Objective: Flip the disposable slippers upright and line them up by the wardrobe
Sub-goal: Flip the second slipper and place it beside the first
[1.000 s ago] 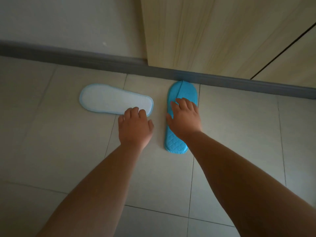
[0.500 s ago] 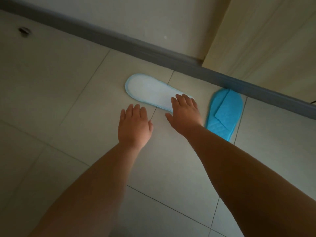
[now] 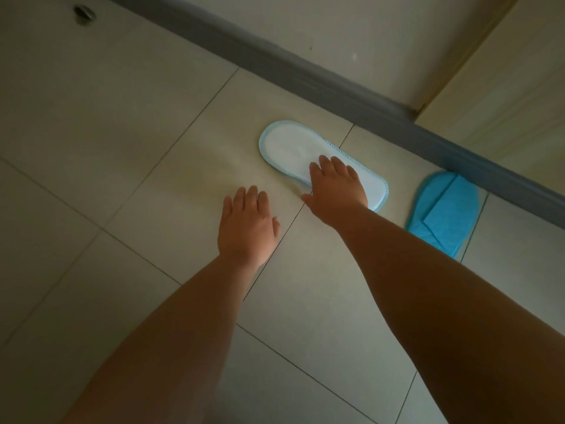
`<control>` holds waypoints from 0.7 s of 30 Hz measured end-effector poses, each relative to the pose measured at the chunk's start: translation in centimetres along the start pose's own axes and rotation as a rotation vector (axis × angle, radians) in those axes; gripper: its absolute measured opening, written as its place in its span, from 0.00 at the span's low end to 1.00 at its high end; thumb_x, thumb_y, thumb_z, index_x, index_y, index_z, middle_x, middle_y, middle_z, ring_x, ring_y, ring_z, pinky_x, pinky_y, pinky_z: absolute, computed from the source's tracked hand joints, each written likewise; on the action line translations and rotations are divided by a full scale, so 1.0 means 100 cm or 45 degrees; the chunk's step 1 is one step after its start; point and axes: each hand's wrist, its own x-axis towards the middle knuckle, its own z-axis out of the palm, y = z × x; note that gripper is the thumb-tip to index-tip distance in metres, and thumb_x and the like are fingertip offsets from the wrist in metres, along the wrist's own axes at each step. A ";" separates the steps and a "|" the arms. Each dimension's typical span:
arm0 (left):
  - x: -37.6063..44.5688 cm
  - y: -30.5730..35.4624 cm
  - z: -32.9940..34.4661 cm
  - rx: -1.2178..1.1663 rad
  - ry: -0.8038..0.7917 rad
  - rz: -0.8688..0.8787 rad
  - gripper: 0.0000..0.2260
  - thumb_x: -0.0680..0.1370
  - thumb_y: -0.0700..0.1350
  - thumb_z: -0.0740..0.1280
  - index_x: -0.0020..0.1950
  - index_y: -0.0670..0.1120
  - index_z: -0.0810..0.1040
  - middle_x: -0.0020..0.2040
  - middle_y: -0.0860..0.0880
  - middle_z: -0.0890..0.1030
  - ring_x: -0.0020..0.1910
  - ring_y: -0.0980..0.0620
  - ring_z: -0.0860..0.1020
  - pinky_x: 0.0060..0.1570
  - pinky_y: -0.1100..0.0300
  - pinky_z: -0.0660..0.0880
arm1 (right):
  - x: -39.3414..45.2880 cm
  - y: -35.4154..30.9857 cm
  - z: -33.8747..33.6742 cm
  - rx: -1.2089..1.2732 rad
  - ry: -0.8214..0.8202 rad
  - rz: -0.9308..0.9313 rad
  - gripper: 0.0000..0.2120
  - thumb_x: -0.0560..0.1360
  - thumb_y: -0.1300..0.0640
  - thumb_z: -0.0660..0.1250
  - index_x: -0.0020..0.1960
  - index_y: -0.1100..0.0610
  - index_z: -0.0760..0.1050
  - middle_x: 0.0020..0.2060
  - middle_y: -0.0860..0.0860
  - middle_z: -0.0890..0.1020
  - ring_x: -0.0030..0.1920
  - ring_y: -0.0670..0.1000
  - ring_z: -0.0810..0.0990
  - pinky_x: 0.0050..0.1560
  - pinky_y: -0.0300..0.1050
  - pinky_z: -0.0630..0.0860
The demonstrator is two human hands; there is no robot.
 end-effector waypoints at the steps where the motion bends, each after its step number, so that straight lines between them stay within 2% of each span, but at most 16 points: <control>1: 0.002 0.001 0.002 -0.010 0.004 -0.009 0.25 0.77 0.52 0.57 0.70 0.40 0.64 0.72 0.41 0.67 0.73 0.40 0.63 0.71 0.43 0.57 | 0.001 0.001 0.001 0.004 -0.006 0.005 0.31 0.77 0.43 0.61 0.74 0.57 0.58 0.75 0.56 0.59 0.75 0.58 0.56 0.73 0.55 0.56; 4: 0.008 0.006 0.011 -0.026 -0.027 -0.013 0.27 0.79 0.54 0.54 0.74 0.41 0.59 0.76 0.41 0.61 0.75 0.40 0.57 0.72 0.43 0.54 | 0.001 0.004 0.002 0.025 -0.012 0.003 0.27 0.78 0.45 0.60 0.73 0.57 0.61 0.74 0.55 0.61 0.73 0.57 0.59 0.70 0.55 0.60; 6: 0.009 0.008 0.019 -0.046 -0.048 -0.030 0.28 0.79 0.55 0.53 0.75 0.42 0.56 0.78 0.41 0.57 0.76 0.39 0.54 0.73 0.43 0.53 | 0.000 0.006 0.001 0.000 -0.003 -0.016 0.24 0.79 0.50 0.61 0.72 0.57 0.62 0.74 0.55 0.62 0.72 0.58 0.62 0.66 0.54 0.65; 10: 0.006 0.008 0.033 -0.084 -0.036 -0.052 0.30 0.79 0.57 0.50 0.77 0.43 0.53 0.79 0.42 0.53 0.77 0.40 0.51 0.73 0.42 0.51 | 0.000 0.010 -0.002 -0.091 0.035 -0.064 0.20 0.77 0.60 0.62 0.68 0.59 0.66 0.69 0.57 0.69 0.63 0.59 0.72 0.52 0.53 0.74; 13: 0.006 0.006 0.039 -0.103 -0.014 -0.059 0.30 0.79 0.59 0.49 0.77 0.44 0.53 0.79 0.43 0.53 0.77 0.40 0.50 0.74 0.43 0.49 | 0.000 0.009 -0.005 -0.129 0.106 -0.092 0.15 0.74 0.63 0.62 0.61 0.59 0.70 0.56 0.57 0.77 0.50 0.58 0.78 0.37 0.48 0.67; 16: 0.006 0.005 0.043 -0.117 0.013 -0.061 0.31 0.78 0.59 0.48 0.76 0.44 0.55 0.79 0.43 0.54 0.77 0.40 0.51 0.74 0.42 0.49 | -0.001 0.009 -0.013 -0.093 0.238 -0.034 0.10 0.72 0.65 0.61 0.52 0.59 0.74 0.43 0.55 0.79 0.33 0.56 0.72 0.31 0.45 0.64; 18: 0.006 0.004 0.044 -0.125 0.003 -0.060 0.31 0.77 0.59 0.48 0.76 0.44 0.55 0.79 0.43 0.54 0.77 0.40 0.51 0.74 0.42 0.48 | -0.001 0.008 -0.022 -0.025 0.293 0.036 0.10 0.73 0.64 0.59 0.52 0.58 0.74 0.39 0.54 0.79 0.29 0.55 0.68 0.30 0.44 0.64; 21: 0.008 0.004 0.042 -0.135 -0.032 -0.058 0.31 0.78 0.59 0.48 0.77 0.44 0.53 0.79 0.43 0.52 0.77 0.40 0.49 0.74 0.42 0.47 | -0.007 0.004 -0.034 0.199 0.281 0.179 0.10 0.77 0.60 0.56 0.53 0.55 0.74 0.34 0.51 0.77 0.29 0.54 0.73 0.30 0.45 0.69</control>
